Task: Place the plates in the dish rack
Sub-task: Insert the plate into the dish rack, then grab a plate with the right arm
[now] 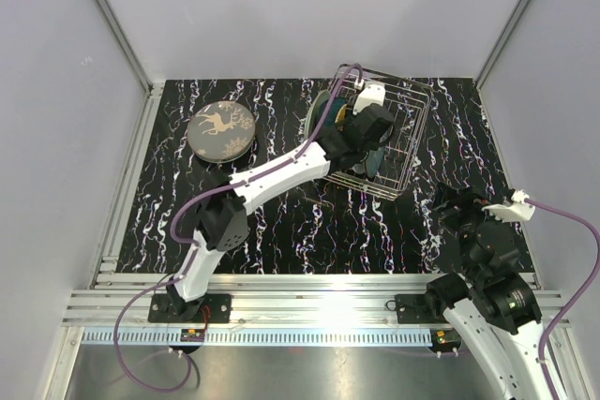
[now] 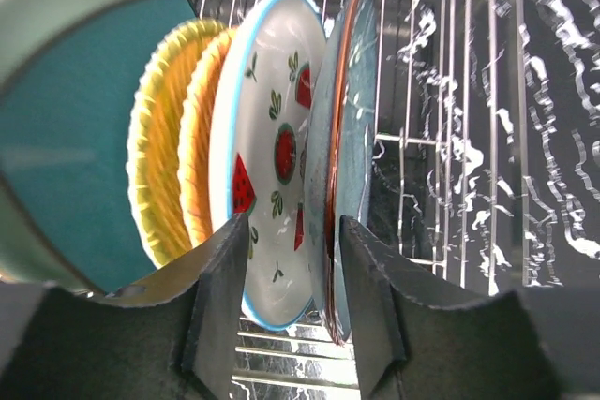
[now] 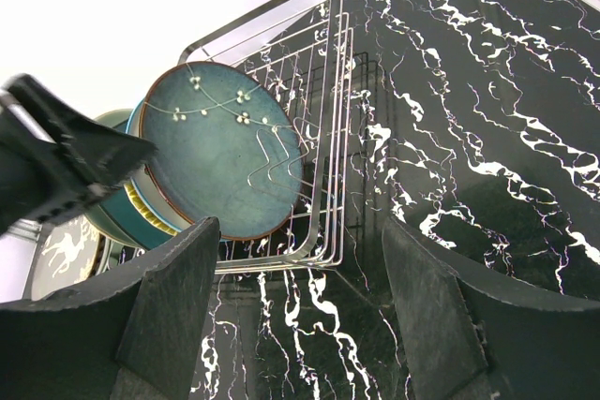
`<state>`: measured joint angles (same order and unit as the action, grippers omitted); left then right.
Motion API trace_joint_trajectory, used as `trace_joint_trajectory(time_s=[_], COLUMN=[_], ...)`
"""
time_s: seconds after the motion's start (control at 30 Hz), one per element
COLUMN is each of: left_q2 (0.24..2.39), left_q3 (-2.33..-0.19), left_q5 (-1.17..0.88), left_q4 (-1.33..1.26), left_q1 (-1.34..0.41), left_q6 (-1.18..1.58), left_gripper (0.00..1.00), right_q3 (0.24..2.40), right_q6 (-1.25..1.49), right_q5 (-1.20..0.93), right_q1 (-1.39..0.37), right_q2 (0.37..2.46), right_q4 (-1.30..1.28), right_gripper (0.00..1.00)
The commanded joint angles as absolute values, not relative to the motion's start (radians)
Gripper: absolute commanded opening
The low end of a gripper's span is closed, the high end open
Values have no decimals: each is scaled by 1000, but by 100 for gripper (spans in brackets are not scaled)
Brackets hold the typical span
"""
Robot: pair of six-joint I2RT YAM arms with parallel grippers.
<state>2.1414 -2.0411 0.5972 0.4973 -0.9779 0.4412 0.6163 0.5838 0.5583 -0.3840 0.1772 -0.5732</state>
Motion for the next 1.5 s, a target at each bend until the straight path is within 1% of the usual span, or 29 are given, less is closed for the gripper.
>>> trace_joint_trajectory(time_s=[0.0, 0.1, 0.23, 0.3, 0.47, 0.53, 0.57, 0.6, 0.67, 0.7, 0.77, 0.8, 0.83, 0.9, 0.93, 0.97, 1.0, 1.03, 1.07, 1.1, 1.17, 1.2, 1.23, 1.27, 1.37, 1.4, 1.43, 1.47], left_q2=[2046, 2011, 1919, 1875, 1671, 1565, 1530, 1496, 1401, 1369, 1284, 1255, 1199, 1146, 1099, 1073, 1046, 995, 973, 951, 904, 876, 864, 853, 822, 812, 807, 802], left_q3=[-2048, -2039, -2007, -1965, -1811, -1754, -1702, -1677, -1591, -1560, -1472, -1439, -1404, -1310, -1286, -1237, -1214, -1162, -1134, -1112, -1080, -1074, -1063, -1057, -1043, -1042, -1045, -1048], left_q5=[634, 627, 618, 612, 627, 582, 513, 471, 347, 316, 240, 215, 200, 218, 248, 331, 369, 408, 487, 524, 599, 612, 618, 635, 673, 683, 695, 725], left_q4=[459, 459, 460, 456, 436, 442, 452, 463, 479, 488, 491, 485, 471, 457, 457, 457, 451, 425, 408, 385, 376, 361, 351, 345, 334, 330, 331, 336], left_q1=[-980, -986, -992, -992, -976, -922, -889, -803, -702, -595, -498, -413, -375, -293, -275, -262, -252, -249, -250, -249, -249, -249, -249, -249, -249, -249, -249, -249], left_q6=[400, 384, 348, 334, 276, 300, 322, 345, 409, 426, 474, 482, 483, 471, 457, 450, 436, 401, 385, 376, 371, 368, 365, 367, 370, 367, 361, 360], left_gripper=[46, 47, 54, 58, 65, 70, 70, 70, 71, 71, 71, 71, 71, 72, 73, 75, 78, 79, 79, 79, 79, 80, 80, 80, 80, 81, 83, 86], right_q3=[615, 615, 617, 615, 615, 614, 614, 617, 621, 624, 635, 638, 643, 650, 656, 679, 695, 734, 756, 781, 873, 905, 972, 1007, 1142, 1173, 1246, 1290], right_q6=[584, 586, 586, 584, 575, 563, 558, 551, 539, 510, 465, 454, 459, 475, 482, 485, 494, 498, 502, 503, 476, 421, 394, 356, 373, 389, 393, 391], right_q5=[563, 563, 563, 561, 540, 517, 509, 505, 457, 386, 277, 223, 122, 14, -88, -133, -173, -245, -273, -303, -267, -180, -134, -106, -117, -92, -71, -52], right_q1=[-385, -387, -385, -385, -385, -387, -387, -387, -385, -387, -387, -385, -385, -388, -388, -388, -387, -390, -396, -406, -501, -547, -655, -691, -758, -771, -785, -811], right_q2=[192, 201, 204, 209, 216, 224, 229, 244, 262, 284, 311, 349, 373, 470, 512, 555, 649, 697, 747, 834, 912, 983, 1021, 1107, 1250, 1344, 1397, 1499], right_q4=[-545, -548, -551, -548, -542, -528, -516, -512, -490, -476, -418, -391, -365, -270, -240, -189, -164, -146, -112, -98, -95, -95, -95, -88, -57, -46, -41, -44], right_gripper=[77, 77, 77, 78, 78, 78, 78, 78, 78, 76, 72, 70, 68, 67, 66, 66, 65, 63, 62, 61, 61, 62, 63, 65, 65, 65, 65, 66])
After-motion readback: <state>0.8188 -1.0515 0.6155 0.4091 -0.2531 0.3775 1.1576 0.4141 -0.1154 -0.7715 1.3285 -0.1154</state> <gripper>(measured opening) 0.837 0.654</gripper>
